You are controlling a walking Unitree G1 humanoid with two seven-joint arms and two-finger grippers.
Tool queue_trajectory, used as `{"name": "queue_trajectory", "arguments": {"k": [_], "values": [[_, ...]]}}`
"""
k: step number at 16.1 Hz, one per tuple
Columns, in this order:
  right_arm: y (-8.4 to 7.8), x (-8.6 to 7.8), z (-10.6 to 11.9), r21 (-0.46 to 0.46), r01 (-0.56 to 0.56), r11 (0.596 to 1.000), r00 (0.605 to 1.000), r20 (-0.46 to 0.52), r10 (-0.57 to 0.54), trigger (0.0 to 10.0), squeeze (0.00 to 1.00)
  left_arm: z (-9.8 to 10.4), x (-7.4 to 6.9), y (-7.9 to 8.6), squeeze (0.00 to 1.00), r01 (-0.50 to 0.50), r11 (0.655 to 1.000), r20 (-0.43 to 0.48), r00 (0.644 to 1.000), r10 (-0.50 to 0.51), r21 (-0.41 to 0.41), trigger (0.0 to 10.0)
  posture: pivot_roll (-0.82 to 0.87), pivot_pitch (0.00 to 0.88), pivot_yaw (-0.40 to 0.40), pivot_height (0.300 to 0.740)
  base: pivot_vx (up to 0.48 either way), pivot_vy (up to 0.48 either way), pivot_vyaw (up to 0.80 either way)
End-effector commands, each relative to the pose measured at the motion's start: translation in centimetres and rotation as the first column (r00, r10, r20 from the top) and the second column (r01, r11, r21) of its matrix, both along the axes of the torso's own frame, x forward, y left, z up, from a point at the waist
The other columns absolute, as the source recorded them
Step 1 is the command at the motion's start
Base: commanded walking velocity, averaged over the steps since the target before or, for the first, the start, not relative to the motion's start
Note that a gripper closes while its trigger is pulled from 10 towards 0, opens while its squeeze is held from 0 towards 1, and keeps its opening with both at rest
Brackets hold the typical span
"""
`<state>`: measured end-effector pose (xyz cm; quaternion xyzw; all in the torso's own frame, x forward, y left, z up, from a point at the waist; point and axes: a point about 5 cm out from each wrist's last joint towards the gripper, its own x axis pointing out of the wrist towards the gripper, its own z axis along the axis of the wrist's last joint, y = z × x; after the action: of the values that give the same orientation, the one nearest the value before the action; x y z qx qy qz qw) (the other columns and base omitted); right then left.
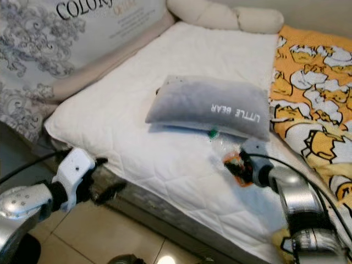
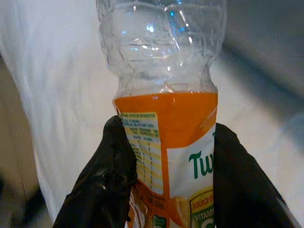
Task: Clean up the room
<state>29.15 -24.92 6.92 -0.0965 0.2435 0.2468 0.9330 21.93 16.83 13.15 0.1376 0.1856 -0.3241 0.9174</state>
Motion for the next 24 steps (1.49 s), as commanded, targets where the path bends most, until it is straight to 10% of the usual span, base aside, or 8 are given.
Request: {"name": "queue_trajectory", "arguments": {"k": [1,4,9,14,24], "values": [[1.6,-0.5,1.0,0.102,0.084,0.991,0.992,0.084,-0.093,10.0,0.0,0.2,0.2,0.4,0.0,-0.117,0.993,0.031,0.993,0.117,-0.026,10.0,0.0,0.0,0.034,0.74,0.0,0.0,0.0],[5.4,-3.7,1.1,0.226,0.201,0.953,0.959,0.155,-0.239,10.0,0.0,-0.8,0.1,1.6,0.0,-0.367,0.929,0.045,0.928,0.37,-0.054,10.0,-0.02,0.0,0.03,0.74,0.0,0.0,0.27],[7.5,-5.4,1.6,0.265,0.337,0.904,0.91,0.153,-0.384,10.0,0.0,-0.9,-0.3,1.9,0.0,-0.458,0.888,0.123,0.88,0.458,-0.032,10.0,-0.01,0.0,0.022,0.74,0.0,0.0,0.8],[7.3,-5.4,2.4,0.35,0.446,0.824,0.86,0.088,-0.503,10.0,0.0,-1.0,-0.1,2.4,0.0,-0.529,0.847,0.156,0.833,0.53,-0.051,10.0,-0.01,0.0,0.022,0.74,0.0,0.0,0.8],[7.9,-6.2,1.9,0.319,0.418,0.851,0.891,0.041,-0.453,10.0,0.0,-1.5,0.1,2.0,0.0,-0.531,0.843,0.124,0.834,0.538,-0.08,10.0,-0.02,0.0,0.027,0.74,0.0,0.0,0.8]]}}
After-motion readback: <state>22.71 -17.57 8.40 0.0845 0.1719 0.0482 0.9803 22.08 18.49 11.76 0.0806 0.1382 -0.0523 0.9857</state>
